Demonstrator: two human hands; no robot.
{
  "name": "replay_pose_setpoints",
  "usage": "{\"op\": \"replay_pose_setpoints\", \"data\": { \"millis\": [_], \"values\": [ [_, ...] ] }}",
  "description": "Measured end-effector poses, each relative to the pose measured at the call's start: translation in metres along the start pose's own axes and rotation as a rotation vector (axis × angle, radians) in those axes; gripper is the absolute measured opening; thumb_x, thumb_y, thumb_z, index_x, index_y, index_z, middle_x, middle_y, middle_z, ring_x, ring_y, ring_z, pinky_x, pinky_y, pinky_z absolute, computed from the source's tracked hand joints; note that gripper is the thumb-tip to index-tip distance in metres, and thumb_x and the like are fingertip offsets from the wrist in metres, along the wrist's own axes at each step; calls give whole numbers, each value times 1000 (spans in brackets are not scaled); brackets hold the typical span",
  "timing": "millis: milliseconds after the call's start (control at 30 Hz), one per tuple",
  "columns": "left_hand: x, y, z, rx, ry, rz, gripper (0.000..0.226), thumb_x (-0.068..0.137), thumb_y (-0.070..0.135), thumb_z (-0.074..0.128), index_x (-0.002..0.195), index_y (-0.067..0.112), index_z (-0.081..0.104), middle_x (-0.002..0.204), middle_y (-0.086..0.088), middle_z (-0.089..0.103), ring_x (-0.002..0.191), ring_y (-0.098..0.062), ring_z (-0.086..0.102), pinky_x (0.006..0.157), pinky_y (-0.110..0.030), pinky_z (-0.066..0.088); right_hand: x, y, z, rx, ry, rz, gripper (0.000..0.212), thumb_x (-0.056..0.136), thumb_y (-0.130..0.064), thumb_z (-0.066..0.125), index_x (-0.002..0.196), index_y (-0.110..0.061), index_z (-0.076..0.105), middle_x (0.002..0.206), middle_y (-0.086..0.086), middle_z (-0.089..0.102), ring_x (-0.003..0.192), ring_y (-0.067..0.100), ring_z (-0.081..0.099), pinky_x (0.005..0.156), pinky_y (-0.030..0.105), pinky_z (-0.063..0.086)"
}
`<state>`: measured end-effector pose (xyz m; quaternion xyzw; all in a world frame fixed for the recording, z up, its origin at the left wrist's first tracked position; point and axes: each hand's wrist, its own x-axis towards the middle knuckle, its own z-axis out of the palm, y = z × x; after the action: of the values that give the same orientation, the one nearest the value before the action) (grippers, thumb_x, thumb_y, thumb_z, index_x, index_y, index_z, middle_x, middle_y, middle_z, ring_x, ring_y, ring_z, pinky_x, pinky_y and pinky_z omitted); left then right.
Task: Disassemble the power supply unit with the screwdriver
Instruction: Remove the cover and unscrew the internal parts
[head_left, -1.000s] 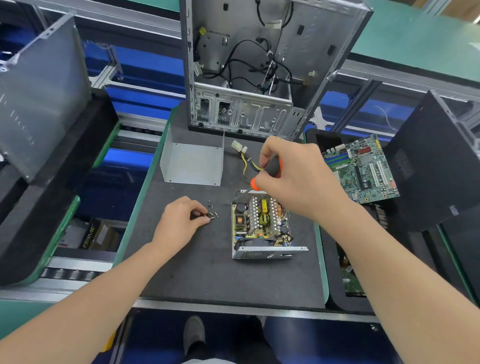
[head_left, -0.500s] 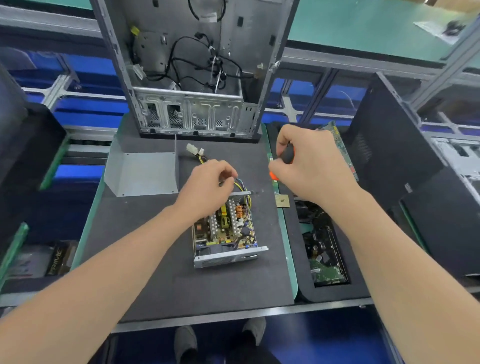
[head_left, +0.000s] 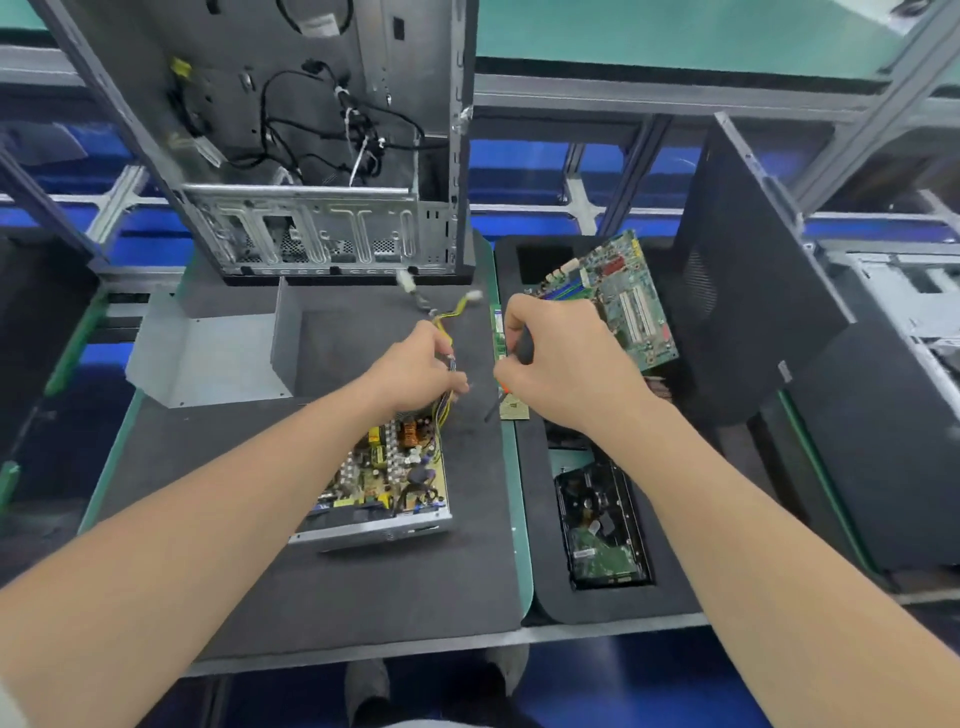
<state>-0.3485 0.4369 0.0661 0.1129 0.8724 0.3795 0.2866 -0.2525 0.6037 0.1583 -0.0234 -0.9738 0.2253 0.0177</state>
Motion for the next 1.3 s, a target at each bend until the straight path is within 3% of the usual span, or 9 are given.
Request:
{"op": "replay_pose_setpoints", "data": {
  "millis": [67, 267, 533, 667, 833, 1033, 1100, 1200, 1300],
  "values": [
    [-4, -3, 4, -14, -66, 66, 48, 87, 37, 82, 104, 29, 38, 87, 5, 80, 71, -11, 62, 67, -37, 47, 3, 6, 1, 2, -9, -18, 12, 81, -22, 62, 85, -21, 51, 78, 1, 60, 79, 30, 58, 71, 43, 55],
    [-19, -4, 17, -26, -107, 258, 48, 87, 8, 79, 112, 21, 40, 91, 9, 78, 80, -18, 69, 84, -46, 56, 13, 12, 5, 39, -74, -20, 11, 81, -23, 63, 88, -20, 54, 84, 5, 62, 84, 31, 57, 68, 40, 54],
    [-35, -2, 16, 232, -82, 381, 49, 89, 8, 78, 105, 30, 37, 102, 28, 77, 100, -12, 65, 94, -45, 50, 14, 28, 1, 52, -122, 29, 10, 81, -22, 64, 87, -22, 55, 89, 3, 62, 80, 26, 60, 70, 40, 56],
    [-41, -8, 22, 192, 19, 412, 53, 85, -3, 71, 117, 30, 44, 94, 27, 77, 114, 12, 46, 100, -39, 35, 12, 33, -1, 50, -121, 31, 12, 82, -23, 64, 87, -23, 54, 87, 4, 61, 75, 25, 57, 67, 39, 56],
    [-52, -16, 24, 173, 115, 381, 69, 82, 0, 73, 136, 38, 52, 94, 26, 75, 121, -4, 51, 110, -42, 37, 10, 31, 0, 52, -116, 17, 10, 82, -22, 62, 85, -23, 52, 90, 7, 61, 79, 29, 59, 70, 44, 57],
    [-56, -24, 16, -46, 154, 289, 26, 80, 31, 87, 90, 39, 64, 91, 20, 77, 103, 3, 66, 95, -34, 50, 6, 25, 0, 24, -119, -4, 10, 83, -19, 62, 87, -20, 52, 86, 3, 60, 77, 28, 59, 68, 44, 58],
    [-56, -29, 13, -44, 241, 263, 33, 76, 40, 90, 86, 37, 58, 89, 24, 76, 99, 4, 67, 83, -26, 47, 6, 22, -1, 30, -98, -4, 10, 82, -19, 61, 86, -21, 52, 86, 2, 61, 78, 29, 59, 67, 42, 57],
    [-56, -39, 8, -69, 264, 215, 41, 74, 39, 92, 92, 34, 55, 85, 20, 77, 107, -5, 66, 89, -32, 50, 5, 15, -5, 57, -58, -10, 10, 78, -21, 61, 82, -21, 53, 81, 3, 62, 77, 28, 59, 67, 42, 57],
    [-58, -47, 4, -92, 252, 254, 46, 71, 28, 95, 95, 33, 55, 85, 17, 79, 99, 5, 70, 79, -10, 47, 4, 2, -8, 95, -32, -45, 10, 75, -23, 62, 79, -22, 53, 75, 0, 63, 76, 27, 59, 65, 42, 56]
  ]
}}
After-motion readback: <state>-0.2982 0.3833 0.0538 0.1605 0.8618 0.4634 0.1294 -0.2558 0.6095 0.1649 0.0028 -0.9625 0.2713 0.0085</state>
